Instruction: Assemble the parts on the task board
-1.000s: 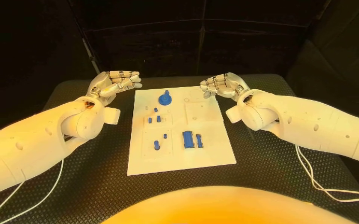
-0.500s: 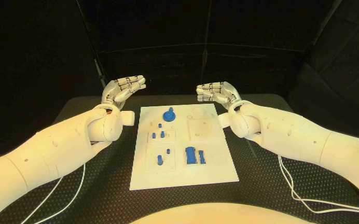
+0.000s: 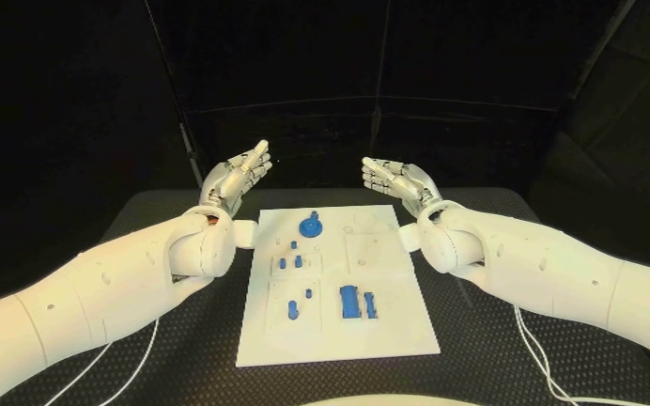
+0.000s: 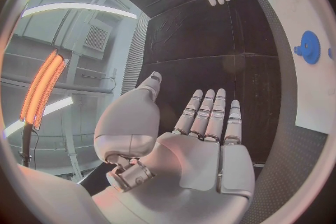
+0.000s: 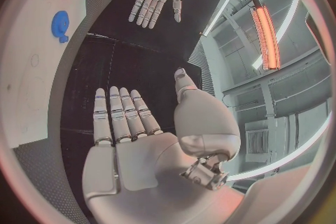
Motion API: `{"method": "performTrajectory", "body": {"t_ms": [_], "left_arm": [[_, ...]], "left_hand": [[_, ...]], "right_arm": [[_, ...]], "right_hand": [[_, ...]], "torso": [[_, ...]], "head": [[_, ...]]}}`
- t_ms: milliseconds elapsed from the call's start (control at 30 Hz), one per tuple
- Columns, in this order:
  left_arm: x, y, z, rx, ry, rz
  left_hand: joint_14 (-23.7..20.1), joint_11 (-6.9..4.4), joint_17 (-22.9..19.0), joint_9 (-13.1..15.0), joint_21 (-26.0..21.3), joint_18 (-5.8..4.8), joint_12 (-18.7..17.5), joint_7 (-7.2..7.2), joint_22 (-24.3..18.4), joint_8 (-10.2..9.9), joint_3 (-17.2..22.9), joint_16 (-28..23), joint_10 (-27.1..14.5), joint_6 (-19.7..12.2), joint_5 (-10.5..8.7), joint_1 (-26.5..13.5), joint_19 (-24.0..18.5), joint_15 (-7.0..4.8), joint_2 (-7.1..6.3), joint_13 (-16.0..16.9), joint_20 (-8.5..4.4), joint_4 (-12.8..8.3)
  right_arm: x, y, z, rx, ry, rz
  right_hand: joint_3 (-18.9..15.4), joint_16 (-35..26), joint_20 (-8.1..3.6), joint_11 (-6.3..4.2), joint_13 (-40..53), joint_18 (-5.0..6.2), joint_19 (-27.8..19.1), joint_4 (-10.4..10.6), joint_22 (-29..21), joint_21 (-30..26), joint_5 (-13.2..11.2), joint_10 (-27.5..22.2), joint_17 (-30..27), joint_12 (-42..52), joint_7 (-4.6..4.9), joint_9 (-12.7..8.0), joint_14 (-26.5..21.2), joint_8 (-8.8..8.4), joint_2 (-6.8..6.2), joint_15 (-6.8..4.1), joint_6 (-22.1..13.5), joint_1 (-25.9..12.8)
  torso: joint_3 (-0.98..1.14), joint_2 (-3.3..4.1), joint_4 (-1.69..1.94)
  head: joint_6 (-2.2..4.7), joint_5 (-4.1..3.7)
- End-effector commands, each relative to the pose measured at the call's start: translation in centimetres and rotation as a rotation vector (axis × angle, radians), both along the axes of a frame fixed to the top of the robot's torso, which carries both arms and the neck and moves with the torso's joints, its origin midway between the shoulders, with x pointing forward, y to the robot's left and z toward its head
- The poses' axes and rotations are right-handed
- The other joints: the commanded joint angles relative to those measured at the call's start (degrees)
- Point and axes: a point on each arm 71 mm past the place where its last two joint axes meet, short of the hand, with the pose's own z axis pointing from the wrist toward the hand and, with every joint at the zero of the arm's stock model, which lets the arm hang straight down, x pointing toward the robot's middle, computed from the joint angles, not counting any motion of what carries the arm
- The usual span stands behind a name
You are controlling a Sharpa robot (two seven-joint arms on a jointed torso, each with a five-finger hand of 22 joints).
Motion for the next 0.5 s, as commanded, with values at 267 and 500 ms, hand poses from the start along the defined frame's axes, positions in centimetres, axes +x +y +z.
{"method": "performTrajectory", "body": {"t_ms": [267,500], "left_arm": [[-3.5,-1.1,2.7,0.07,-0.029,0.111],[-4.4,-1.3,3.2,0.081,-0.03,0.121]], "left_hand": [[-15.4,-6.27,-0.7,-0.5,-0.5,-6.64,-0.7,-4.6,-7.3,-0.7,-3.9,-0.6,-15.9,-16.1,-6.07,-24.0,-7.2,-5.63,0.51,-0.5,-5.1,-5.6],[-19.5,-6.27,-0.7,-0.5,-0.5,-6.64,-0.7,-4.6,-7.3,-0.7,-3.9,-0.6,-20.0,-20.3,-6.07,-30.3,-9.2,-5.63,0.51,-0.5,-10.01,-5.6]], "right_arm": [[-2.7,0.8,4.2,0.079,-0.029,-0.205],[-3.6,1.1,4.9,0.084,-0.023,-0.232]], "right_hand": [[1.0,-0.8,-4.55,-5.81,-0.5,-3.51,-15.7,-0.5,-2.0,-1.1,-6.3,-17.8,-0.6,-2.0,-6.84,-0.8,-18.2,-0.79,-0.55,-3.98,-16.4,-24.5],[1.0,-0.8,-9.21,-5.81,-0.5,-7.52,-19.8,-0.5,-2.0,-1.1,-6.3,-22.5,-0.6,-2.0,-6.84,-0.8,-23.0,-0.79,-0.55,-3.98,-20.7,-31.0]], "torso": [[1.08,2.24,-2.62],[1.12,2.32,-2.72]], "head": [[5.64,3.43],[5.89,3.58]]}}
